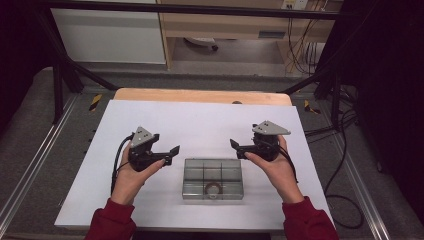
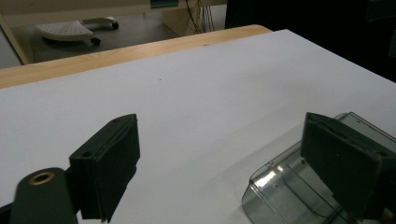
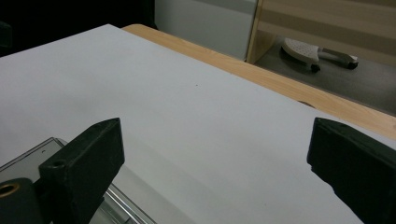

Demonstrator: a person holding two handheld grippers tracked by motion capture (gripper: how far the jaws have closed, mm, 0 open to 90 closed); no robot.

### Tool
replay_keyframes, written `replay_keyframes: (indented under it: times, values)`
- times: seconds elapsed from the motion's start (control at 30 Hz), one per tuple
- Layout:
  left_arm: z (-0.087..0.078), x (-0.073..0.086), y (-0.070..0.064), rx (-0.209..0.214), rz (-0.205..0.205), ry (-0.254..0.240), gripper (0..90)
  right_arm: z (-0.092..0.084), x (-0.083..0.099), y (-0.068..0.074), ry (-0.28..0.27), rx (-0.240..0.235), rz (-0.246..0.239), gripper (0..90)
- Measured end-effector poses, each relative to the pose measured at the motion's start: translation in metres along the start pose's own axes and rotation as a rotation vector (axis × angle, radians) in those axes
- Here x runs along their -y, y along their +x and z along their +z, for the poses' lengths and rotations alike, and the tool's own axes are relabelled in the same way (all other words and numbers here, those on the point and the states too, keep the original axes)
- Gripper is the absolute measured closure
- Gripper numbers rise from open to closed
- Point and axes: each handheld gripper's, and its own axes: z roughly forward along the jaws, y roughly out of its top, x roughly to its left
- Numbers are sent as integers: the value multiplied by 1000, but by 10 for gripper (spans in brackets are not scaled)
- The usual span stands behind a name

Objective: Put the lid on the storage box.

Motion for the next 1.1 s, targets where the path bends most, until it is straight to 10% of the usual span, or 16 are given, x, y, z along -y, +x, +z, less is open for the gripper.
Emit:
replay_keyframes:
  times: [1.1]
  values:
    - [-48,21,28,-13,-18,14,70,-42,6,-21,-14,48,34,19]
